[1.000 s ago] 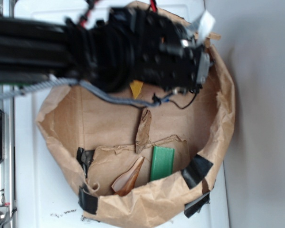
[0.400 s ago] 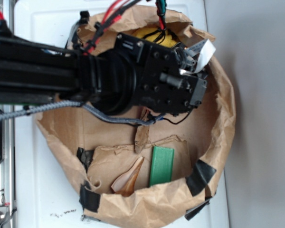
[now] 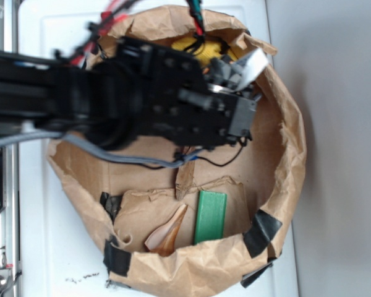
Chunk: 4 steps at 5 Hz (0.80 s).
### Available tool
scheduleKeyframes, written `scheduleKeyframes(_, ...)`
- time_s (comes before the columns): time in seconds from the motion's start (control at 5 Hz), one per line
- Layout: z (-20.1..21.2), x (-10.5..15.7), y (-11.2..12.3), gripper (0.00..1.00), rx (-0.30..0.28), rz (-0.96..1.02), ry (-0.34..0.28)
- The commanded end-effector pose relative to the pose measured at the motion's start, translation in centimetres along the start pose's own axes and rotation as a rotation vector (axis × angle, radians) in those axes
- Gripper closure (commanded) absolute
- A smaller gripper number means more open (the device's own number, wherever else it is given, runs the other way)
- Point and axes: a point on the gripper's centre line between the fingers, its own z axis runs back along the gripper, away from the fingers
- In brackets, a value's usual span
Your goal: Grab the yellow cloth.
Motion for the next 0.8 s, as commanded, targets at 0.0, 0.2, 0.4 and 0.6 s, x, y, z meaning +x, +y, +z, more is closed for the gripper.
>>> scheduleKeyframes(0.0, 6.2, 0.8, 2.5, 1.0, -0.223, -0.102, -0.005)
scheduleKeyframes(0.2, 8.5, 0.1, 1.6, 1.0, -0.348, -0.324, 0.05)
scheduleKeyframes(0.4, 9.8, -0.7, 0.7, 1.0, -0.38, -0.501, 0.035)
scheduleKeyframes(0.6, 9.9, -1.3, 0.2, 1.0, -0.361, -0.545, 0.015)
